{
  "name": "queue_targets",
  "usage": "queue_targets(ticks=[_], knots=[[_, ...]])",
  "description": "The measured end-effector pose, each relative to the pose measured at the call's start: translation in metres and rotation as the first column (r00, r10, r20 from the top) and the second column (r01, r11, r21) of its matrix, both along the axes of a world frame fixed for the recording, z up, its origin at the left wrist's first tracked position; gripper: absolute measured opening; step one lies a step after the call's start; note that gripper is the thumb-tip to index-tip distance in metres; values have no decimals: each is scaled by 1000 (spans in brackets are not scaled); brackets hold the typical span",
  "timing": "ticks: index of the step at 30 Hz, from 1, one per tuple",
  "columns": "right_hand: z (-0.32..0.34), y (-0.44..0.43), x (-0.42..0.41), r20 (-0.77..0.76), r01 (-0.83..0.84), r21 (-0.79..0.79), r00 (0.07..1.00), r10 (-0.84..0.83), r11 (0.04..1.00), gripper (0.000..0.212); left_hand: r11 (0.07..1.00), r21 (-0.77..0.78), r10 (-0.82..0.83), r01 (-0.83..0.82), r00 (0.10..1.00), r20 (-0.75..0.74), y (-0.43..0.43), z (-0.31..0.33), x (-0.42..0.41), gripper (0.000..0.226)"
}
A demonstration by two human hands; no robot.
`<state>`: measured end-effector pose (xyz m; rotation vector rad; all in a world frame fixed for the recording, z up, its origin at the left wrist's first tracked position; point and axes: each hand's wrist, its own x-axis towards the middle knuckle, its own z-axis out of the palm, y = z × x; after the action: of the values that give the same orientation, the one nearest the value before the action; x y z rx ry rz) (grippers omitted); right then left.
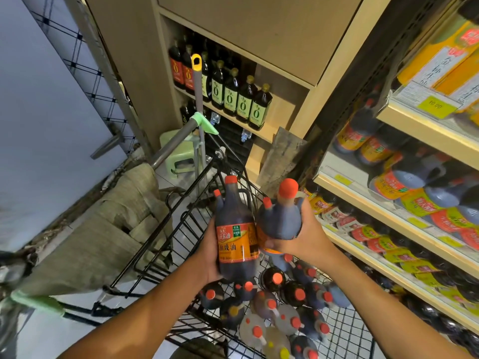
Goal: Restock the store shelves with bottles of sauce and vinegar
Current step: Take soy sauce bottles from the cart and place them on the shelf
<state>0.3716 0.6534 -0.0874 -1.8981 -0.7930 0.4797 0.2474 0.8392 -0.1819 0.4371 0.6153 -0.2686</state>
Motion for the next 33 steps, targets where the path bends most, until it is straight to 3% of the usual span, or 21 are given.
queue_targets(ticks=[2,6,16,20,27,33], knots=[[-3,-2,0,-1,-1,-7,1000,1,1000,81,1000,17,-16,16,1000,3,5,2,0,97],[-7,-8,-3,-102,138,65,986,-131,988,68,995,79,-64,66,998,-22,8,8,5,102],[-2,-71,-8,-379,448,83,840,-388,890,71,933,272,-227,236,972,-61,-33,20,16,106],[6,-117,-25,-428,529,100,788,-444,843,76,905,315,-296,284,955,-12,-61,29,18,117],[7,-214,-78,-457,668,111,692,-559,736,82,869,320,-395,376,919,-5,-129,43,10,105],[10,-301,-145,-442,765,110,609,-658,635,67,794,355,-557,494,825,98,-204,66,-21,104]])
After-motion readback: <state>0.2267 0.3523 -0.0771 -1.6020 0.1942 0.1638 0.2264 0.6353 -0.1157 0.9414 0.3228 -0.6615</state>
